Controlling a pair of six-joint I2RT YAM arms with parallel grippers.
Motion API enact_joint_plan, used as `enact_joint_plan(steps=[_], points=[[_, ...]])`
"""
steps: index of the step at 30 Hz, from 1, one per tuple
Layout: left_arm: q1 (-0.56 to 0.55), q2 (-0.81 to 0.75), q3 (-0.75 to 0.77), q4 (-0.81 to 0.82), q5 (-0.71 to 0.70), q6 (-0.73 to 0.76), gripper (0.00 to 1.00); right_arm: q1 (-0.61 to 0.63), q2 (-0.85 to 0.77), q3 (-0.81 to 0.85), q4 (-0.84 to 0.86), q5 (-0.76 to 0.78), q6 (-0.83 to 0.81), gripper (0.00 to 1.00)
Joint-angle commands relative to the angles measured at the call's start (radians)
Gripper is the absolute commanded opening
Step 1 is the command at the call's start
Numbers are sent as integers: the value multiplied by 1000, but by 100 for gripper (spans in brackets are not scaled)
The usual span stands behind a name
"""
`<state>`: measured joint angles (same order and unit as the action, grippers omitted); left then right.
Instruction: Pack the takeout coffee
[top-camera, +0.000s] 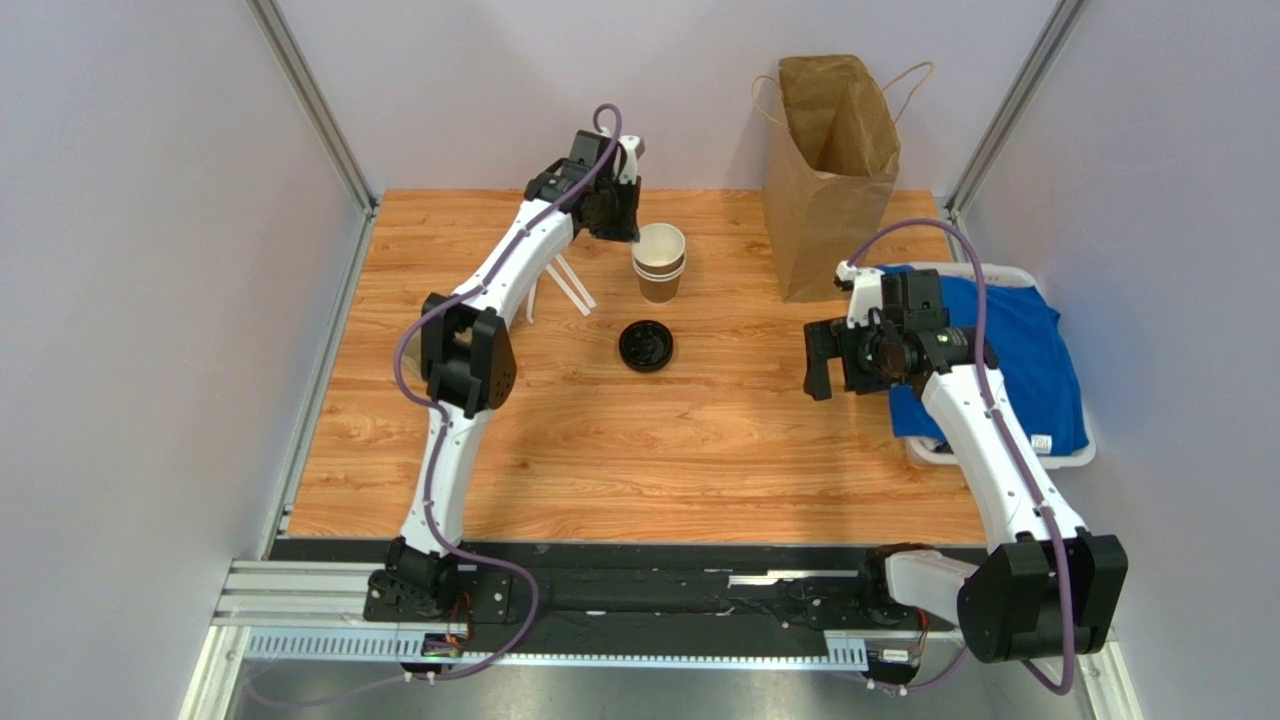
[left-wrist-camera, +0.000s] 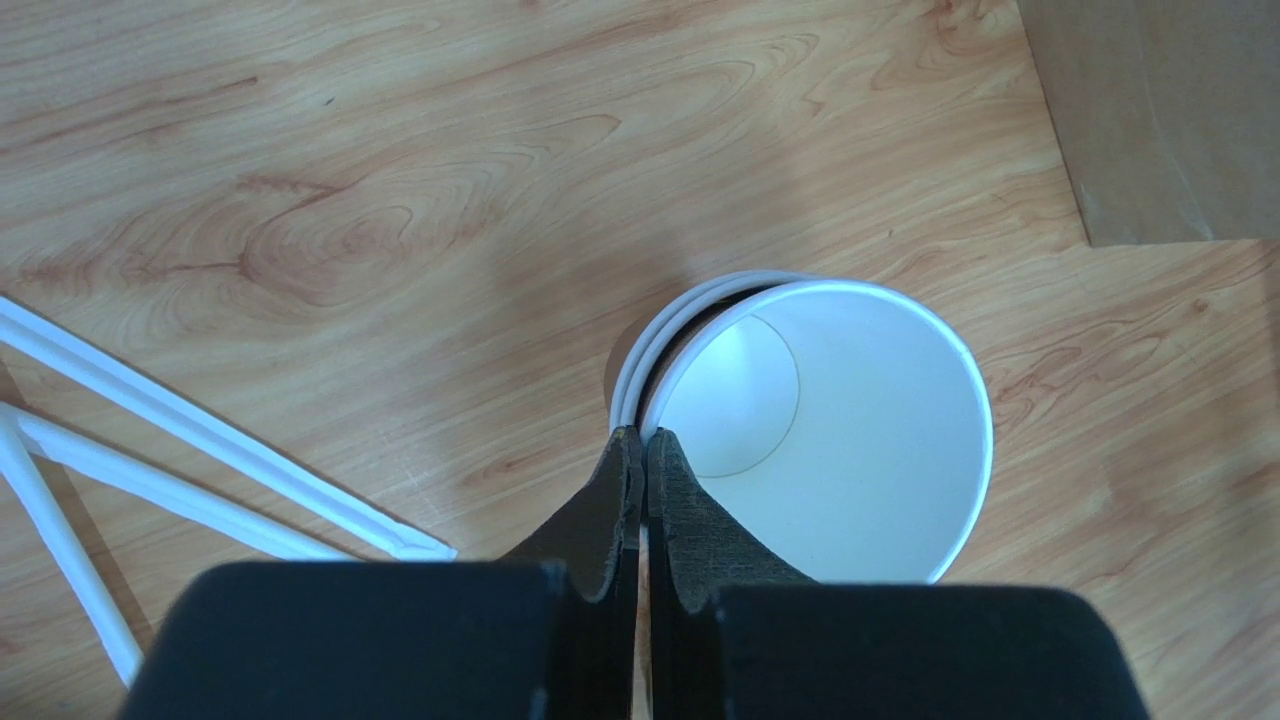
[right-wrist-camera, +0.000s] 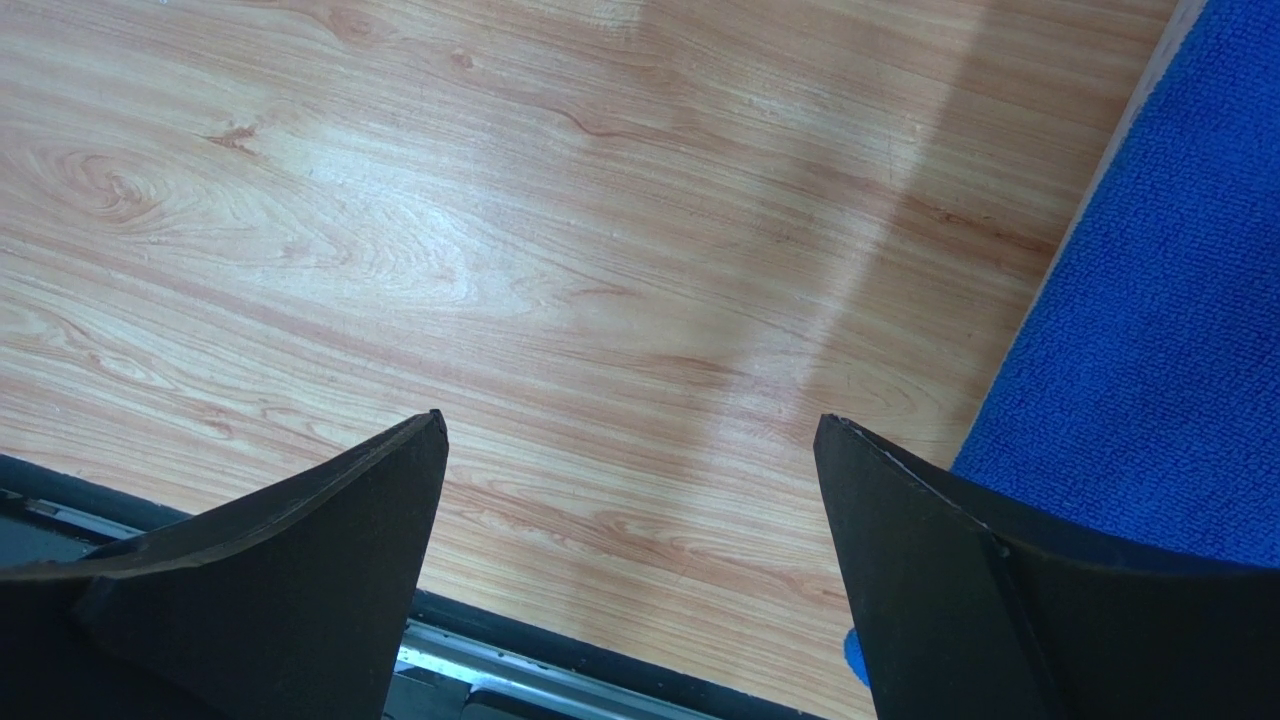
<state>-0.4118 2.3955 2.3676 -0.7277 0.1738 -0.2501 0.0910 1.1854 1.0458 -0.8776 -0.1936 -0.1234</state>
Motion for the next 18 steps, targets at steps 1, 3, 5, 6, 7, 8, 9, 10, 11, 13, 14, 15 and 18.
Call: enact_joint_plan(steps=[1,3,5,6,7,8,9,10,11,13,14,15,18], points=[[-5,-98,56,31,13,-25,0,4,9,22,26,-24,16,100],[-7,-98,58,27,13,-25,0,4,13,28,25,-24,16,100],[-5,-105,56,27,12,-29,0,4,11,31,22,-23,16,100],[-5,-110,59,31,13,-31,0,3,11,33,22,-23,16,100],[-5,-122,62,33,12,-31,0,3,10,33,20,-23,16,100],[-5,-127,68,36,10,-29,0,4,8,33,20,-21,16,100],[-5,-137,93,36,12,-26,0,4,10,33,22,-23,16,100],[-5,-142,113,34,15,-20,0,3,10,36,22,-23,16,100],[-5,-145,133,34,15,-11,0,4,11,40,20,-23,16,100],[-5,-170,174,40,6,-6,0,4,20,62,14,-21,16,100],[-5,-180,185,43,3,1,0,4,25,69,9,-21,16,100],[-5,-203,200,47,1,6,0,4,28,77,6,-20,15,100],[-5,-263,197,36,3,32,0,4,39,108,-8,-15,13,100]])
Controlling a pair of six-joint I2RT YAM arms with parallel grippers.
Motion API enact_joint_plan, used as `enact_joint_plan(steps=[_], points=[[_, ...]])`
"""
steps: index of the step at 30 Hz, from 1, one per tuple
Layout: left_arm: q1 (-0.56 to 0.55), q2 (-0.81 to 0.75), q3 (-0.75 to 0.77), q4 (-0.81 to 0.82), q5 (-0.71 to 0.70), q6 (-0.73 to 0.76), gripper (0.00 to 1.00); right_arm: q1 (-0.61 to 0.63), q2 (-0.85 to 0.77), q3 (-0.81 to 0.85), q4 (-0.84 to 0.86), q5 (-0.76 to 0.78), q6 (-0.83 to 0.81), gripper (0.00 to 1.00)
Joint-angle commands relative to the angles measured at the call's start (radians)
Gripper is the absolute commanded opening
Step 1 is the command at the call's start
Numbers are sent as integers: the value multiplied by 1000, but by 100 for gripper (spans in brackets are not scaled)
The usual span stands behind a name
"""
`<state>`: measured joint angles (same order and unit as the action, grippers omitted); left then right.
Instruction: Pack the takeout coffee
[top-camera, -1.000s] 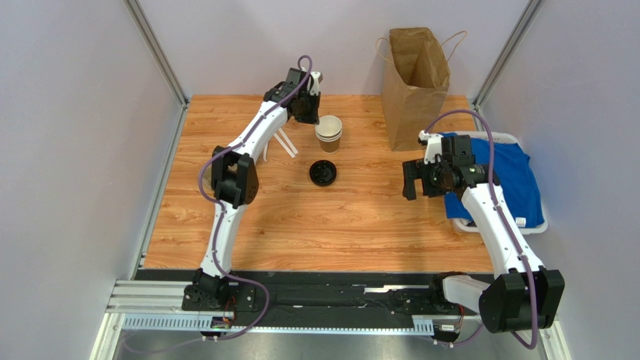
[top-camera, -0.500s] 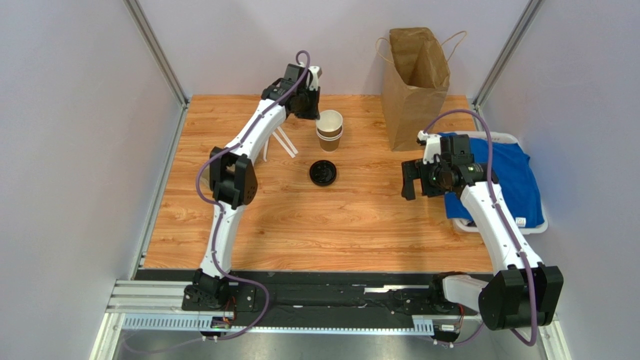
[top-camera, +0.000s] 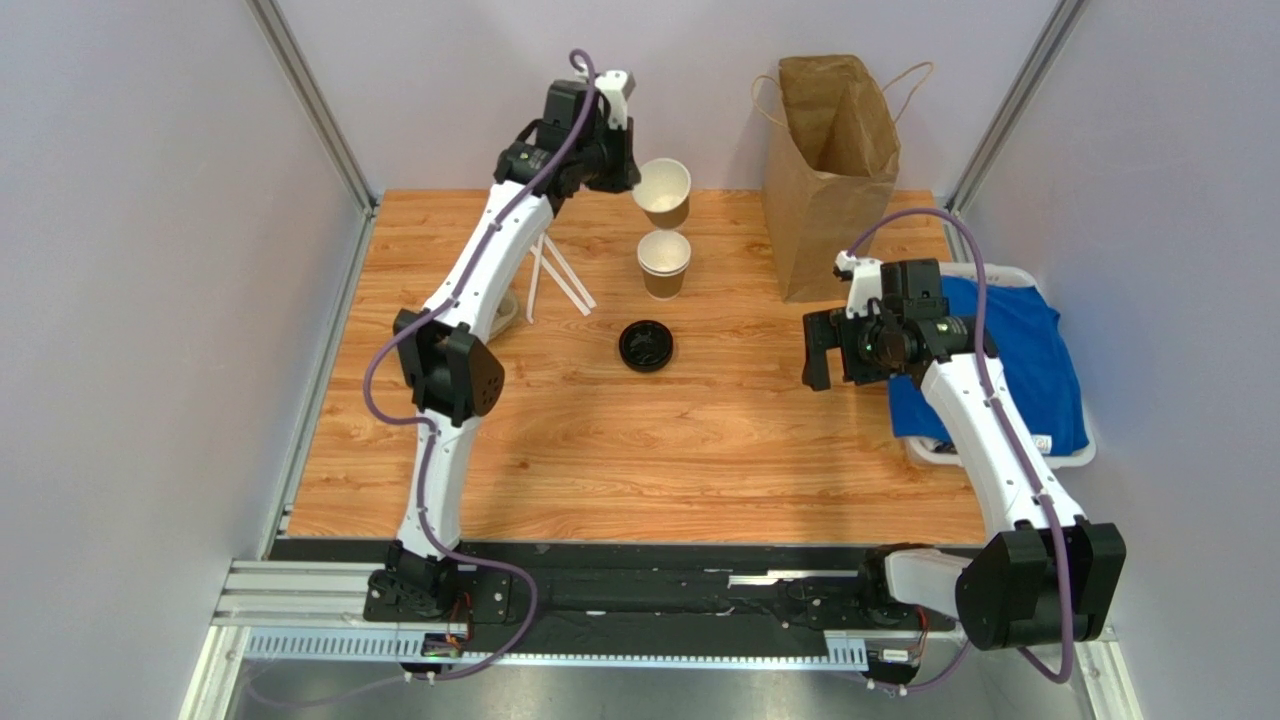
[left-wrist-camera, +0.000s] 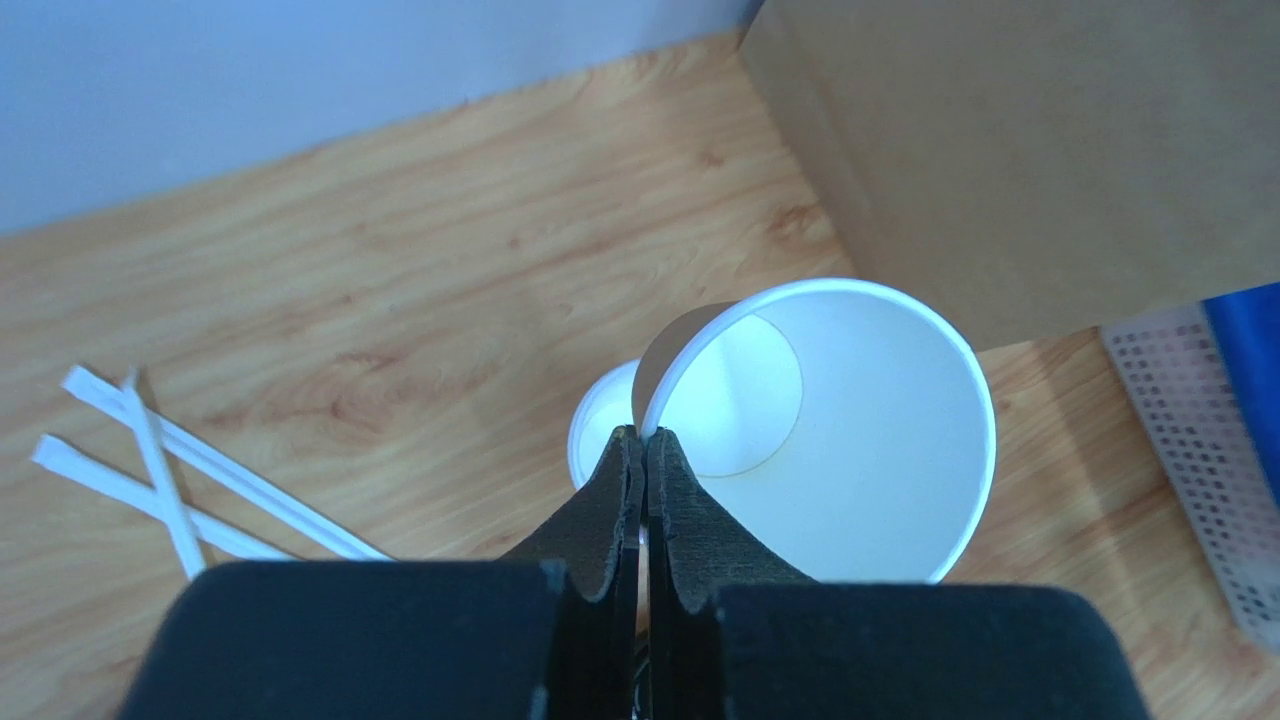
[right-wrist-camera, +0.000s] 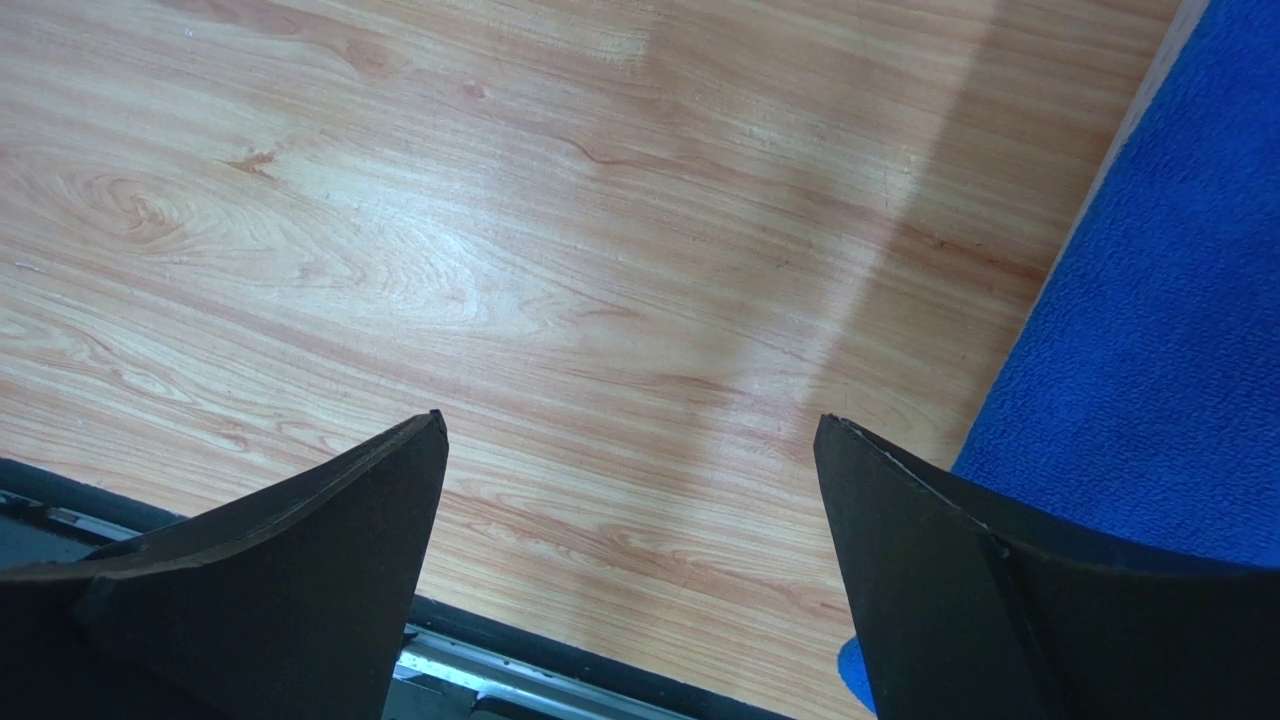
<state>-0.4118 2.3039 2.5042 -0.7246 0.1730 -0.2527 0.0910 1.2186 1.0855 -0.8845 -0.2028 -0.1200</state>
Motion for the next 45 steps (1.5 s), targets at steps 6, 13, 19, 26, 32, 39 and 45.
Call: enact_joint_plan(steps=[6,13,19,26,32,39,45], points=[[-8,-372,-143,-68,160,122,0,4,-10,90,-10,-15,-3,100],[-50,-728,-724,-87,330,349,0,4,-60,67,-5,-46,-27,100],[-128,-916,-1157,46,232,383,0,6,-73,13,25,-78,-14,100],[-190,-905,-1361,232,132,325,0,6,-56,10,30,-92,-9,100],[-203,-871,-1436,324,51,322,0,10,-42,17,30,-95,-13,100],[-217,-860,-1476,369,42,302,3,18,-37,7,39,-95,-15,100],[-254,-851,-1499,383,66,274,7,21,-39,4,39,-98,-17,100]])
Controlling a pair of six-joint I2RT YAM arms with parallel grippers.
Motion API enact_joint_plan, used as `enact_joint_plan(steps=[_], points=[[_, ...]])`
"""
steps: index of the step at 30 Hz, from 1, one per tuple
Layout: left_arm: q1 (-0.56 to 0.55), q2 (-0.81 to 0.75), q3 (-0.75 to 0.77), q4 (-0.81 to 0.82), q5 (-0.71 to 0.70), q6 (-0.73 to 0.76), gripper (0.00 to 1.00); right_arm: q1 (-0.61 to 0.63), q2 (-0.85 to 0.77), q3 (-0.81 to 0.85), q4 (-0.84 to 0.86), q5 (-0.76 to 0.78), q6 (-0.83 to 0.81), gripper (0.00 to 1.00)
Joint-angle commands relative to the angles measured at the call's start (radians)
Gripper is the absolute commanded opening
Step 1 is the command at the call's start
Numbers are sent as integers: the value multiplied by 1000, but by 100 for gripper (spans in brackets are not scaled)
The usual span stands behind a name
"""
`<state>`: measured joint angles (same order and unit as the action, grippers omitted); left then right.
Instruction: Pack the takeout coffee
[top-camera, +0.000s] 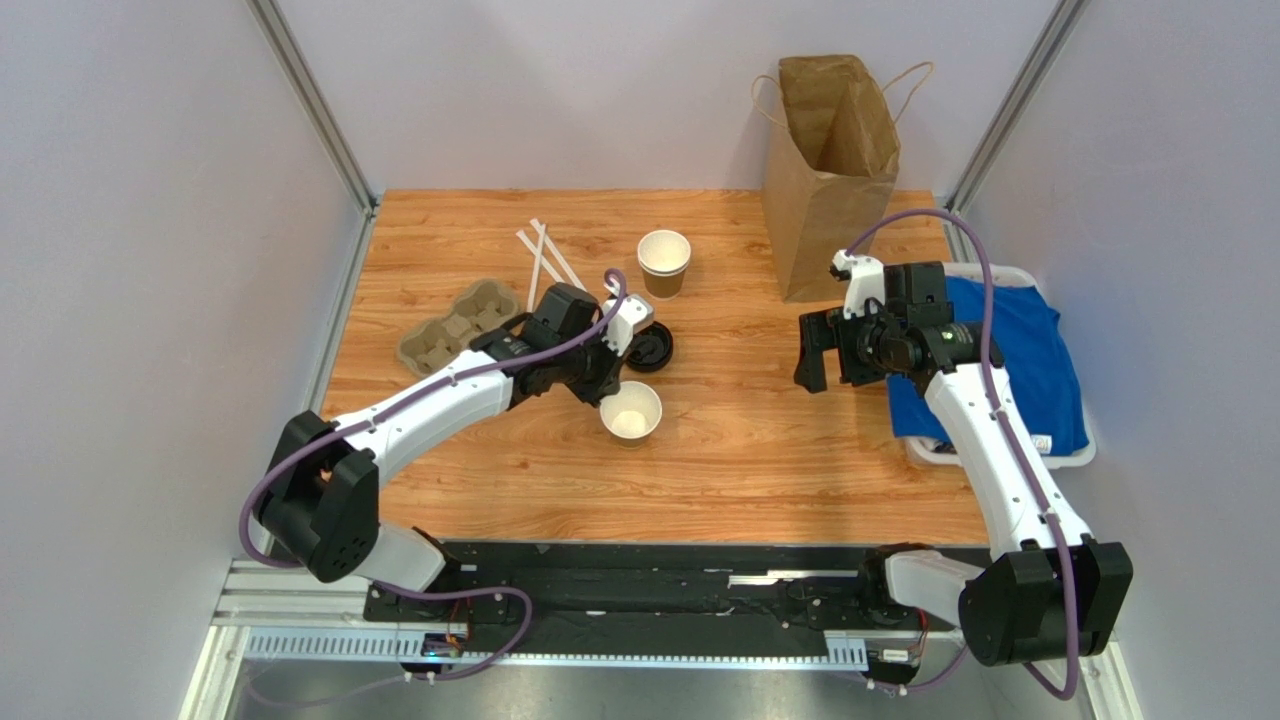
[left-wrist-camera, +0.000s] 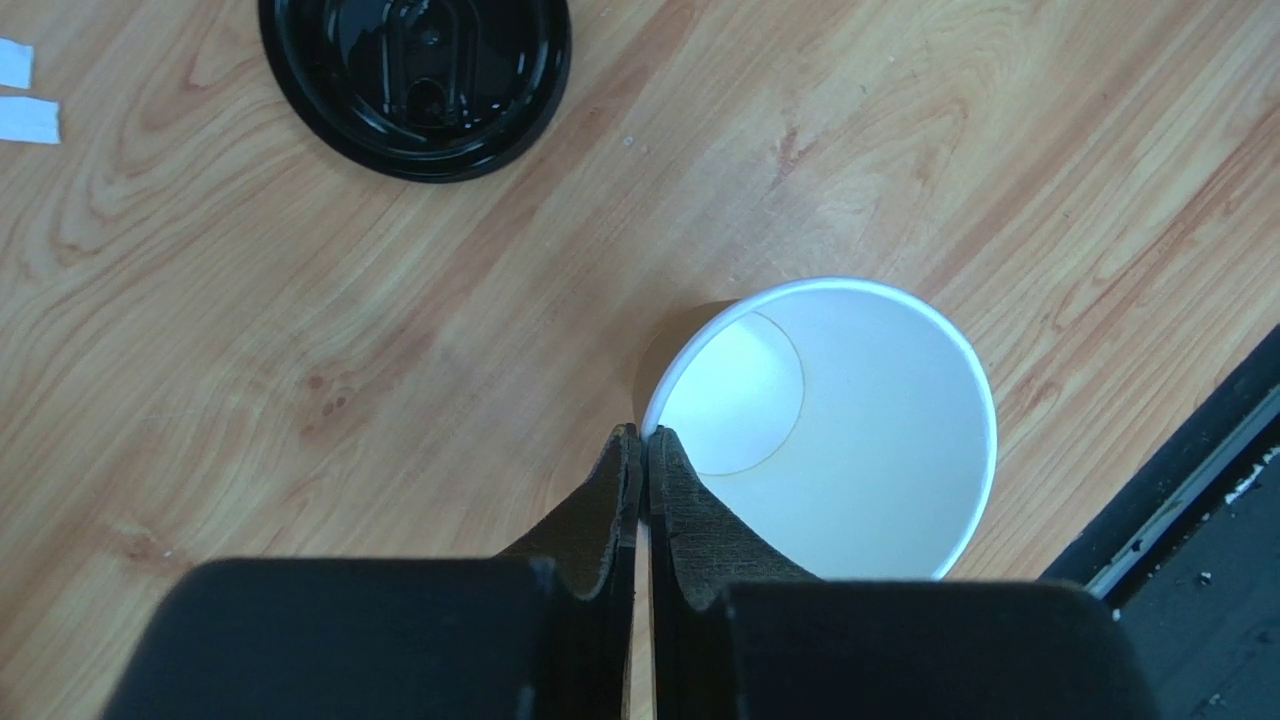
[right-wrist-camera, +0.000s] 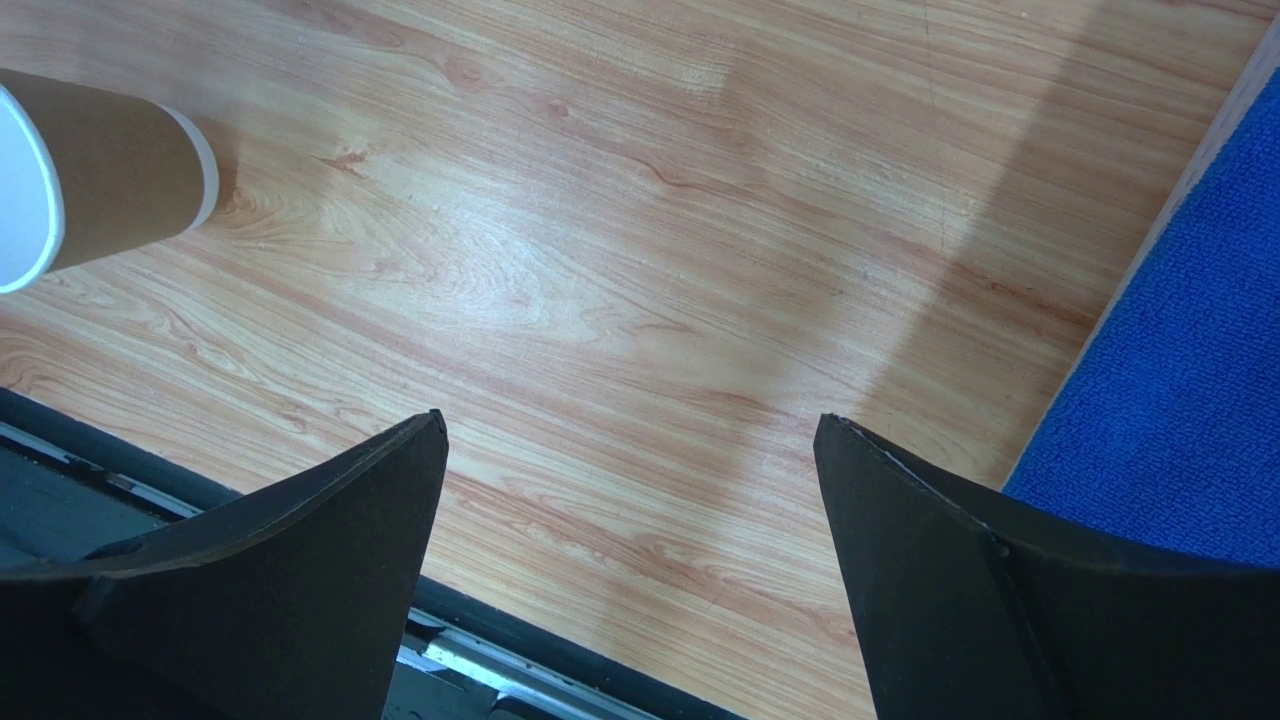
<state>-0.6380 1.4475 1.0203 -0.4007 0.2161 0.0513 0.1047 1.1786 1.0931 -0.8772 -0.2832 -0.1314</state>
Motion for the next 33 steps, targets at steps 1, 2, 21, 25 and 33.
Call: enact_joint_plan(steps=[1,2,21,25,33], points=[[-32,7,-20,63,25,-33,8,10,1,-4,33,-17,-5,100],[-37,11,-22,63,23,-36,8,10,3,-4,34,-17,-5,100],[-8,-75,205,-110,49,-45,70,18,13,34,37,-16,-7,100],[-3,22,309,-118,55,-33,68,24,21,37,40,-16,-1,100],[-5,344,572,-228,71,-13,61,24,24,50,29,-16,-1,100]])
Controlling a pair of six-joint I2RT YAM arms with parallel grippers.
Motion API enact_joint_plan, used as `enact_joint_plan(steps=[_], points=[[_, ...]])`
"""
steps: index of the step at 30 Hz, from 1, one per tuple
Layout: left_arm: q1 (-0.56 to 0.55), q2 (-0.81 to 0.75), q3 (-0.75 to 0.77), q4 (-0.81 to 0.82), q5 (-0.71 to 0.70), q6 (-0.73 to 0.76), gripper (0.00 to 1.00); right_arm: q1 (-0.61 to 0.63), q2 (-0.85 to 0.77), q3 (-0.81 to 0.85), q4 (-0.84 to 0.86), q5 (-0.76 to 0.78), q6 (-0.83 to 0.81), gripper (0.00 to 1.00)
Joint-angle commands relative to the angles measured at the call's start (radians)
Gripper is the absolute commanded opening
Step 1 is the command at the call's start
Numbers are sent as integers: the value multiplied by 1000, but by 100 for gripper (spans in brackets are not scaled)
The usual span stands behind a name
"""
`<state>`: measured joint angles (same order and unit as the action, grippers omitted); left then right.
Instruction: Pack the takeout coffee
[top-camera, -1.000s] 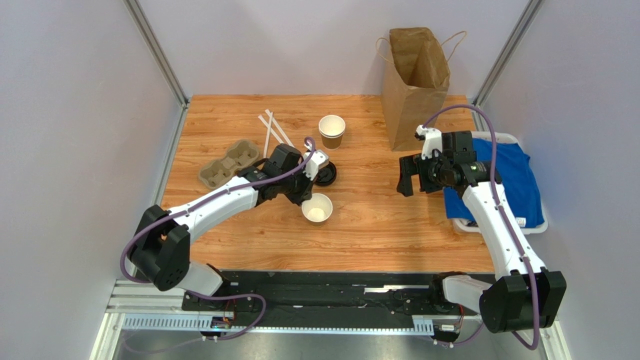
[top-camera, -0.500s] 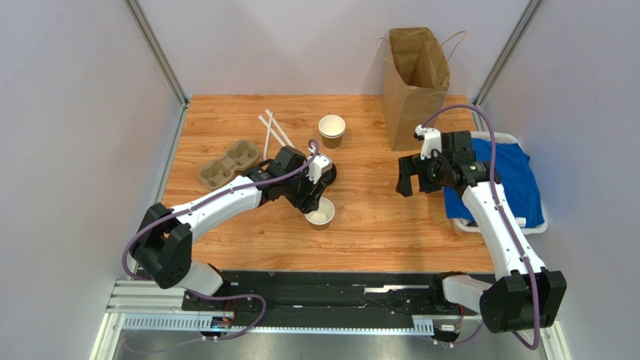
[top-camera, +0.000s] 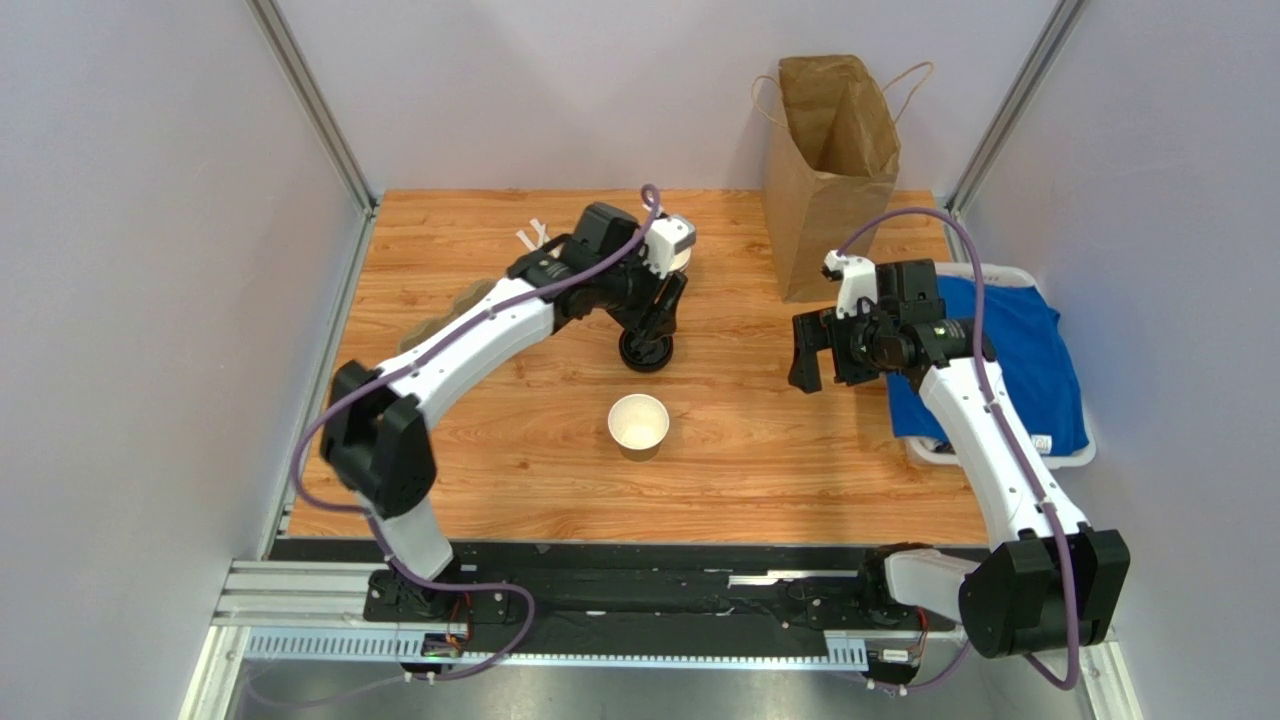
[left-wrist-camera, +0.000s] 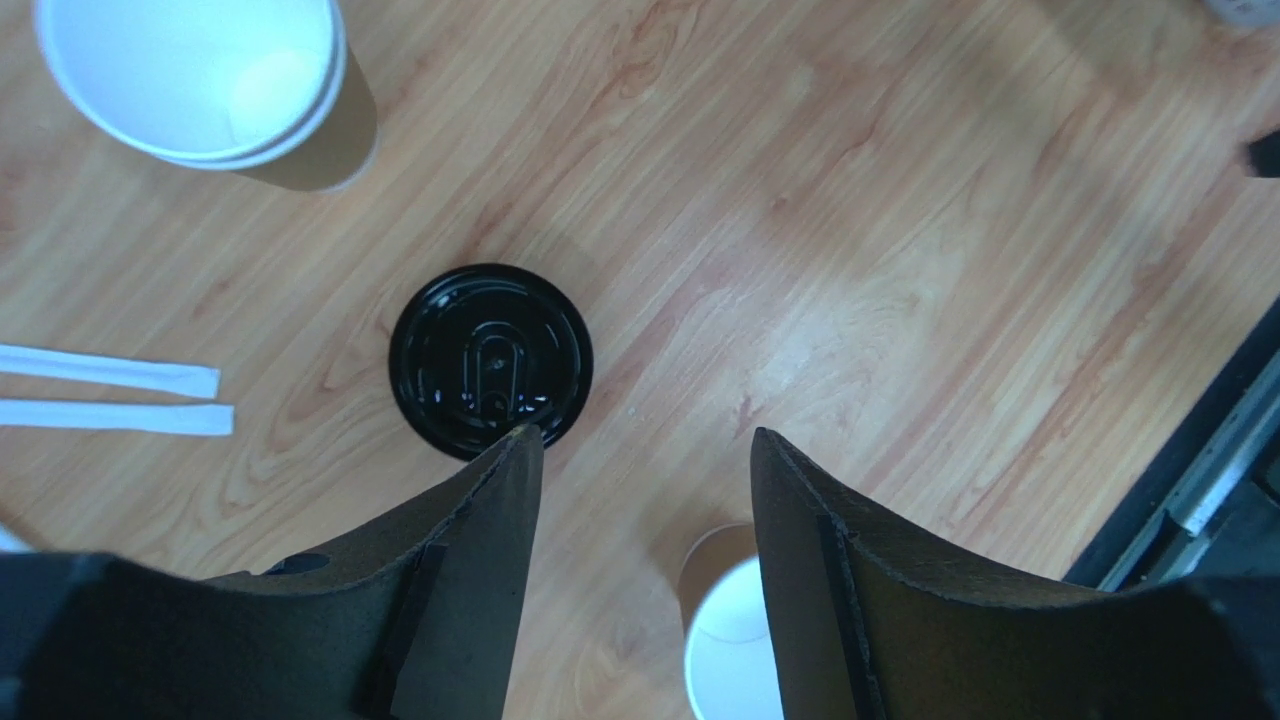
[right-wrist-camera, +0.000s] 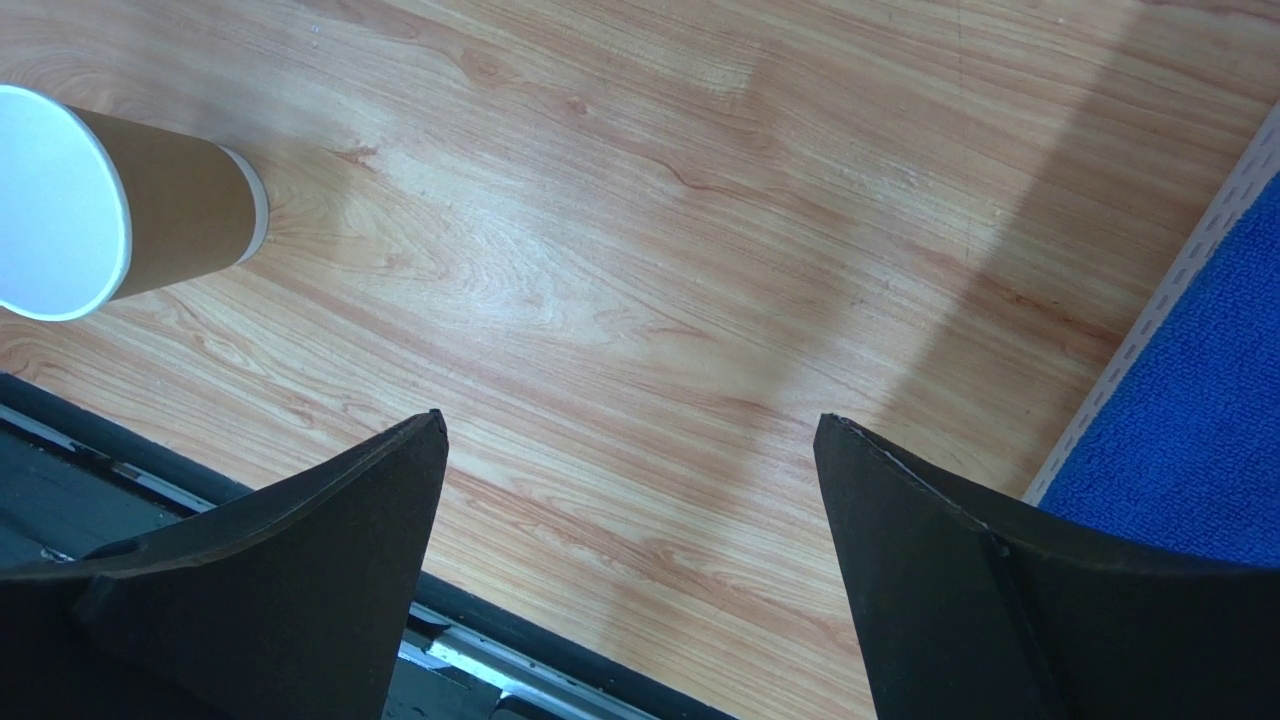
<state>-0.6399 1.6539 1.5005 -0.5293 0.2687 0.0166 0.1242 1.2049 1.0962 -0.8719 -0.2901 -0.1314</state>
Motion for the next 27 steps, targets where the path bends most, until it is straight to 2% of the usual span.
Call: enact_joint_plan(steps=[1,16,27], points=[[-3,177,104,-103,18,25,61,6,-1,50,21,-6,-4,100],[-18,369,179,-104,-33,28,53,6,10,47,22,20,-1,100],[-17,412,190,-100,-49,42,50,6,13,47,22,22,-1,100]])
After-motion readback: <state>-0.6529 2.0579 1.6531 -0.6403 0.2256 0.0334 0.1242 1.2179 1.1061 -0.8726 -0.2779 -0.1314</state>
